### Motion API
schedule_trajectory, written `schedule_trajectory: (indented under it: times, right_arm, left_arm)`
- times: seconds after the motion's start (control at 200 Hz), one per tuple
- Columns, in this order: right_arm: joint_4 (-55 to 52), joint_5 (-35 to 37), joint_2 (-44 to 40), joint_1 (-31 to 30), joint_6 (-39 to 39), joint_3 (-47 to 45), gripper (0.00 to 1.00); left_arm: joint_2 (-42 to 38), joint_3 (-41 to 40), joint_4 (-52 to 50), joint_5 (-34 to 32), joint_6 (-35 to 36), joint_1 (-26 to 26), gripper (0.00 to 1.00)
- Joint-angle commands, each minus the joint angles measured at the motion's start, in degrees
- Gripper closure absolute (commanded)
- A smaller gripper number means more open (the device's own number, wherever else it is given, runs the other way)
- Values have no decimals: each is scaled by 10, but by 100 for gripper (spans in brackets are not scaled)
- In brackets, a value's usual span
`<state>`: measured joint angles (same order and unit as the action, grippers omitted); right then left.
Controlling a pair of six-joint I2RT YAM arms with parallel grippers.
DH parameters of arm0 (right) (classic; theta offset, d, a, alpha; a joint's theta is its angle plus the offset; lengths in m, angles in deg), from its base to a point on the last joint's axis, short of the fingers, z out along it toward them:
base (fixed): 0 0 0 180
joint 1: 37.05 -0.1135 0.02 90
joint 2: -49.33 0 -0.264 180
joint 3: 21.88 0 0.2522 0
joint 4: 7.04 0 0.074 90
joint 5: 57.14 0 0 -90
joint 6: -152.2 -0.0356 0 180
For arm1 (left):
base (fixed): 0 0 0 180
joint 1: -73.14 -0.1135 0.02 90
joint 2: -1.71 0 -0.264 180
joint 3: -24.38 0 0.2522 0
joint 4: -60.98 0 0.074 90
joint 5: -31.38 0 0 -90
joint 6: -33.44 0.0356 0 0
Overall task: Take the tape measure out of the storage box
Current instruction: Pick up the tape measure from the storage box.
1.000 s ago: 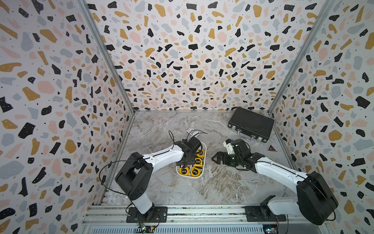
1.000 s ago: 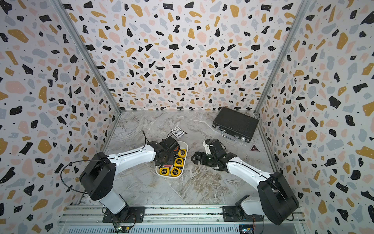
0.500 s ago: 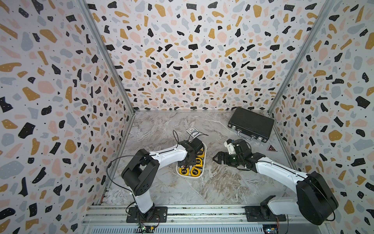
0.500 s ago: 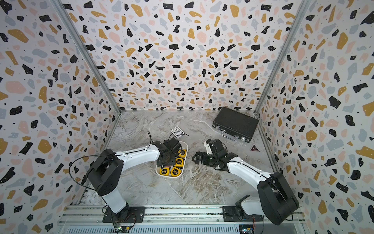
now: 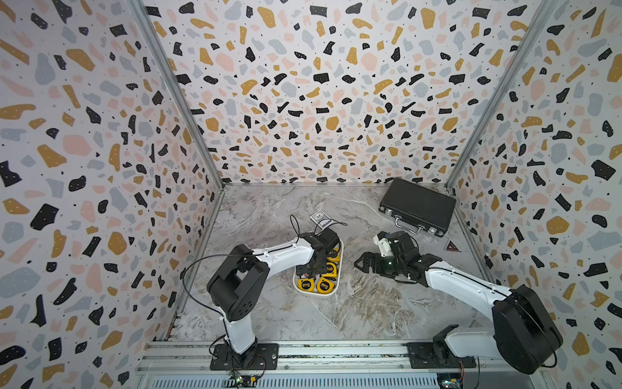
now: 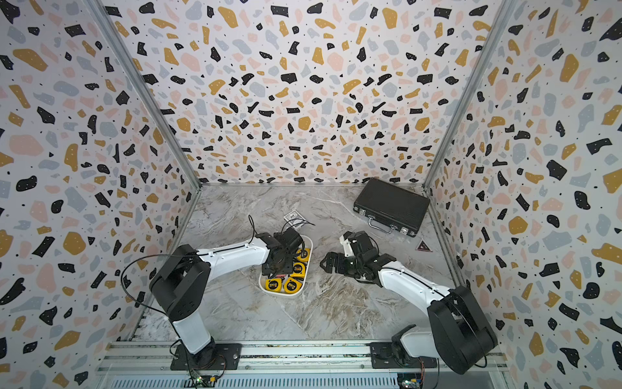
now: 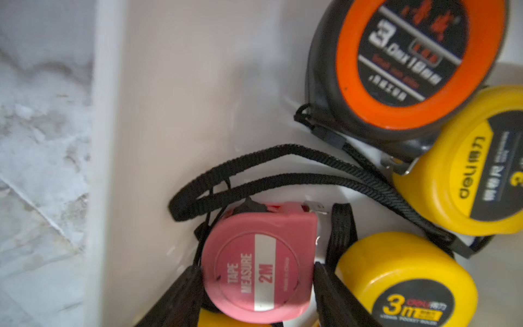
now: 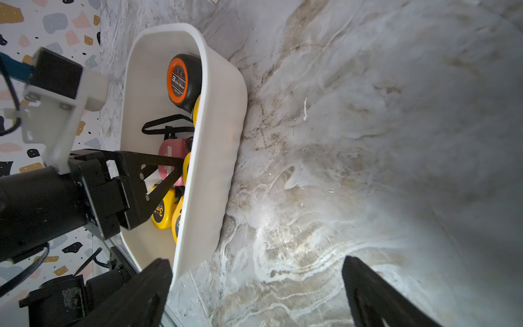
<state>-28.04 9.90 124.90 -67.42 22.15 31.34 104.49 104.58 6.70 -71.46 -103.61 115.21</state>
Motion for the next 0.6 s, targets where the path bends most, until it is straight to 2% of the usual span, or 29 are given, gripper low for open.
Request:
schedule_trajectory:
  times: [0.0, 0.075, 0.205, 0.596]
  right_arm:
    - [0, -7, -8, 2, 1, -2, 1]
    - [2, -8, -6, 2, 1, -3, 1]
    - [5, -7, -5, 2, 0, -3, 1]
    - [14, -11, 6, 3, -3, 0, 1]
  left_arm:
    - [14, 20, -16, 5, 11, -2, 33]
    - [20, 28, -24, 5, 12, -3, 29]
    - [27, 34, -30, 5, 14, -3, 28]
    - [54, 54, -36, 30, 27, -13, 34]
